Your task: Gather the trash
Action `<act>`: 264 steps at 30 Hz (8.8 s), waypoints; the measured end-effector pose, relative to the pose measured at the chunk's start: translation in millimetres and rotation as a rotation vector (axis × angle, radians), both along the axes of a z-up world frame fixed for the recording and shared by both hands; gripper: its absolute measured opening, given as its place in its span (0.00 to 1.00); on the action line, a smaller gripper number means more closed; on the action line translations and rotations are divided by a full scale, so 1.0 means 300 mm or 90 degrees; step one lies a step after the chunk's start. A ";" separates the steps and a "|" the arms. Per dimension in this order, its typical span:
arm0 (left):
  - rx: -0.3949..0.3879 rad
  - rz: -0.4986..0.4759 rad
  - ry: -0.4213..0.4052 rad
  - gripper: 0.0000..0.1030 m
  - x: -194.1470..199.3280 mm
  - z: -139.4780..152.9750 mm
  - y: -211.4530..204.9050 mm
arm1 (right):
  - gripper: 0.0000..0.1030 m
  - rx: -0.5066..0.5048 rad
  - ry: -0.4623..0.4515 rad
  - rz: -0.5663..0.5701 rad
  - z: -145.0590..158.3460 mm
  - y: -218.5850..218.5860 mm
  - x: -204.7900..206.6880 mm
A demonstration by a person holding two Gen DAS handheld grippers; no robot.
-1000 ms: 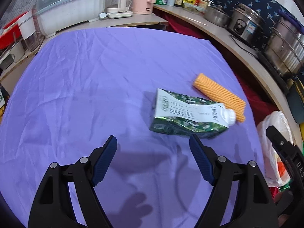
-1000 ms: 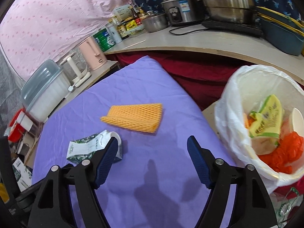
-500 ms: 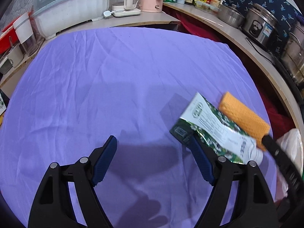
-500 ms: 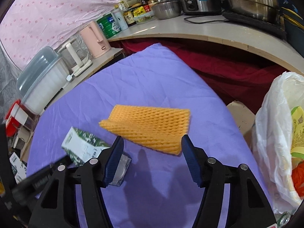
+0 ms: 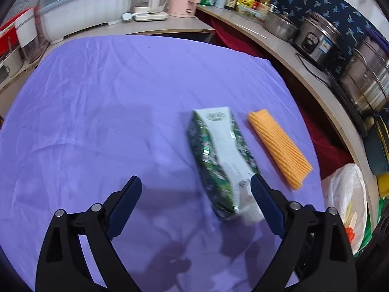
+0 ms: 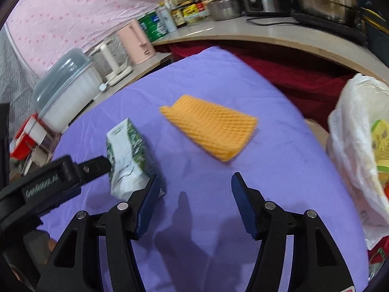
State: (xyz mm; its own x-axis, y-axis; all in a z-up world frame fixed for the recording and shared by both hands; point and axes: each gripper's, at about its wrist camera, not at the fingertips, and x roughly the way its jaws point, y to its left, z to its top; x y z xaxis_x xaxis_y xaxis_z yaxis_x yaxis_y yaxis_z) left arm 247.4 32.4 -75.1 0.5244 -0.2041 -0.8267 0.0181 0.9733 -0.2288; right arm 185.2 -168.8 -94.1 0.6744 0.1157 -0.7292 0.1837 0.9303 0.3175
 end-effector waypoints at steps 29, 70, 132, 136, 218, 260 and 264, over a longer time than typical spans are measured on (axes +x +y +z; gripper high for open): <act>0.060 -0.004 0.028 0.58 0.035 -0.063 -0.030 | 0.58 -0.037 0.003 0.050 -0.055 -0.019 0.195; 0.041 -0.216 -0.078 0.55 -0.465 0.223 -0.383 | 0.11 0.033 -0.064 -0.071 0.206 -0.306 -0.461; 0.031 -0.263 -0.087 0.73 -0.347 0.160 -0.785 | 0.39 0.024 -0.052 -0.212 0.093 -0.736 -0.470; 0.037 -0.260 -0.094 0.74 -0.373 0.169 -0.762 | 0.48 0.009 -0.063 -0.212 0.131 -0.705 -0.506; 0.142 -0.207 -0.147 0.89 -0.672 0.193 -0.527 | 0.93 -0.142 -0.038 -0.195 0.236 -0.473 -0.796; 0.155 -0.222 -0.154 0.89 -0.693 0.183 -0.570 | 0.93 -0.136 -0.036 -0.208 0.215 -0.488 -0.814; 0.154 -0.219 -0.158 0.89 -0.688 0.186 -0.569 | 0.93 -0.136 -0.035 -0.207 0.214 -0.488 -0.814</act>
State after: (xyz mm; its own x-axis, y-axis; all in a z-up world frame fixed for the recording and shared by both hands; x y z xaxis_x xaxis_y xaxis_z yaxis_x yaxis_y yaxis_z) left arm 41.0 -138.4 -19.2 0.6472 -0.2173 -0.7307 0.3729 0.9262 0.0548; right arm -58.9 -315.3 -29.9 0.6901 -0.2608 -0.6751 0.4679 0.8724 0.1413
